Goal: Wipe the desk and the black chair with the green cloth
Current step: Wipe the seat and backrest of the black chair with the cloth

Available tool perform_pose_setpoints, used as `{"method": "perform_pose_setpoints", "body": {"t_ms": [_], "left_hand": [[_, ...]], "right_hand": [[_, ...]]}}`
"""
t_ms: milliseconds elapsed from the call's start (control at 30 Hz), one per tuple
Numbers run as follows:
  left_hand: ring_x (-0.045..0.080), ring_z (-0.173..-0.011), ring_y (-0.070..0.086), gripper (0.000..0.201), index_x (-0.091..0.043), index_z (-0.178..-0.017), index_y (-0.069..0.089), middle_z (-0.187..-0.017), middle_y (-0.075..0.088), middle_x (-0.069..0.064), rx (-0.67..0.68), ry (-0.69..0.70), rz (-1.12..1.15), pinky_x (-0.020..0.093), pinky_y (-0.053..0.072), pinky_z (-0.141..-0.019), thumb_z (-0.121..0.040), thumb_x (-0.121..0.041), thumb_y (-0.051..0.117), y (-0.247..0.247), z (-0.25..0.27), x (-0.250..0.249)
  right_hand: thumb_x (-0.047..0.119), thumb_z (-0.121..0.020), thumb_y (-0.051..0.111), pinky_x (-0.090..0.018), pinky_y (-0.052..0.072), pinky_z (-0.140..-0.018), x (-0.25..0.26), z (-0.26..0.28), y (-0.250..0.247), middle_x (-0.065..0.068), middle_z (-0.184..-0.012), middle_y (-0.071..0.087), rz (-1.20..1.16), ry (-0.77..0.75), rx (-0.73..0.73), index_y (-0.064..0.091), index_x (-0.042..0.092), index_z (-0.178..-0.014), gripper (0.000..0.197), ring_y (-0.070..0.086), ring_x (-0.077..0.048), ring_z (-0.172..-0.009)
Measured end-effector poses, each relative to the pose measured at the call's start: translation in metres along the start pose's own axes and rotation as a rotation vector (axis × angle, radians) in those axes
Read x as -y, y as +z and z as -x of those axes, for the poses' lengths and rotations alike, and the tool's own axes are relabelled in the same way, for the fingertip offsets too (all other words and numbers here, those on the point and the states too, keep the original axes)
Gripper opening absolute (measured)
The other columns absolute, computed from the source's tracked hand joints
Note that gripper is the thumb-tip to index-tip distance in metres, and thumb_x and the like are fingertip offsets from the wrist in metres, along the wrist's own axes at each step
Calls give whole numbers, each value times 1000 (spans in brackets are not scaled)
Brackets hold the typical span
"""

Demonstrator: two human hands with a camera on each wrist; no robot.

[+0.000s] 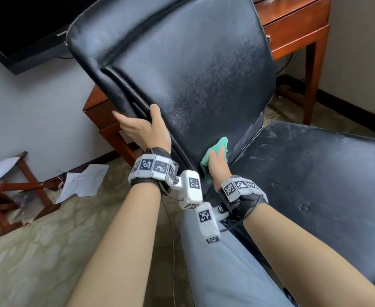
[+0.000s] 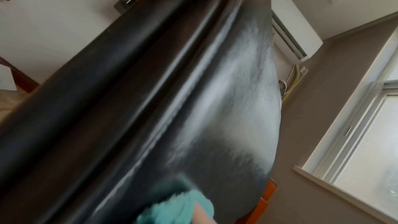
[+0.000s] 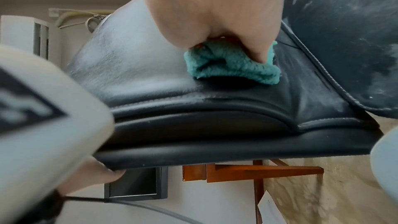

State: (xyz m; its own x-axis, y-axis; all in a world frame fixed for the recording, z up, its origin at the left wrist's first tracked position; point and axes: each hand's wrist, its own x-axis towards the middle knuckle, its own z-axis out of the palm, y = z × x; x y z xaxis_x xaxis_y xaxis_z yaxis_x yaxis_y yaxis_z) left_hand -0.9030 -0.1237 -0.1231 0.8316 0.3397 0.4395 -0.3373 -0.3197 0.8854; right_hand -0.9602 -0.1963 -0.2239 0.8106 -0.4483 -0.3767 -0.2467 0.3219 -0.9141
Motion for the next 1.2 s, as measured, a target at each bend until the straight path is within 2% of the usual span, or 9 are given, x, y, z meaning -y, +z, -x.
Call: {"method": "perform_pose_setpoints", "body": {"t_ms": [233,367,467,567,700,800,900,1033,1200], "left_hand": [[32,-139,16,115,9,-146,-4,-148,12,25,87,196,-107,17,4,-106,-68,-52,56,-1,15,48],[29,-138,15,127,13,-143,-6,-146,12,24,119,251,-145,22,4,-110,-62,-58,62,-2,14,52],[33,-141,6,129,14,-142,-9,-150,2,29,165,309,-224,33,1,-114,-63,-59,63,-8,14,51],[42,-139,12,121,24,-138,5,-147,9,40,106,566,-403,45,4,-113,-70,-60,61,-18,13,43],[48,-133,18,114,28,-132,18,-139,22,45,87,860,-580,40,3,-114,-75,-63,55,-17,5,34],[53,-135,19,113,27,-134,17,-141,19,45,103,823,-611,30,-5,-114,-76,-63,53,-11,4,35],[54,-137,14,112,28,-134,12,-142,12,46,109,735,-571,30,-6,-114,-79,-63,49,-5,3,42],[54,-137,11,105,29,-133,9,-142,8,47,116,699,-496,32,-4,-114,-82,-52,51,1,6,48],[50,-138,14,101,29,-134,10,-142,11,46,135,701,-415,31,0,-115,-84,-51,45,9,9,54]], "right_hand": [[37,-88,32,-46,32,-111,-30,-19,-13,-1,-149,33,-79,61,53,3,41,-149,68,39,-28,-131],[43,-79,33,-46,30,-112,-41,-30,-11,4,-144,38,-154,76,61,7,47,-147,73,40,-21,-129],[40,-75,33,-47,31,-112,-42,-34,-8,5,-125,41,-176,68,64,7,48,-146,76,41,-17,-112],[33,-87,33,-44,30,-112,-39,-31,-7,4,-138,40,-177,49,59,1,44,-148,69,41,-17,-122],[35,-86,32,-43,22,-116,-35,-19,-3,3,-150,28,-146,-66,27,2,35,-151,72,31,-18,-135],[21,-101,27,-25,0,-117,-36,-5,2,5,-159,-1,-121,-192,63,-4,26,-151,59,0,-9,-146],[18,-102,24,-12,-2,-105,-34,-5,6,10,-157,-12,-133,-236,103,-6,26,-150,57,-10,-1,-143],[18,-101,24,-16,3,-108,-21,-39,-1,8,-159,-8,-186,-153,-3,-5,25,-151,57,0,-7,-145],[31,-88,31,-41,18,-117,-20,-70,0,13,-138,24,-328,-56,-161,3,38,-149,68,31,-16,-130]]}}
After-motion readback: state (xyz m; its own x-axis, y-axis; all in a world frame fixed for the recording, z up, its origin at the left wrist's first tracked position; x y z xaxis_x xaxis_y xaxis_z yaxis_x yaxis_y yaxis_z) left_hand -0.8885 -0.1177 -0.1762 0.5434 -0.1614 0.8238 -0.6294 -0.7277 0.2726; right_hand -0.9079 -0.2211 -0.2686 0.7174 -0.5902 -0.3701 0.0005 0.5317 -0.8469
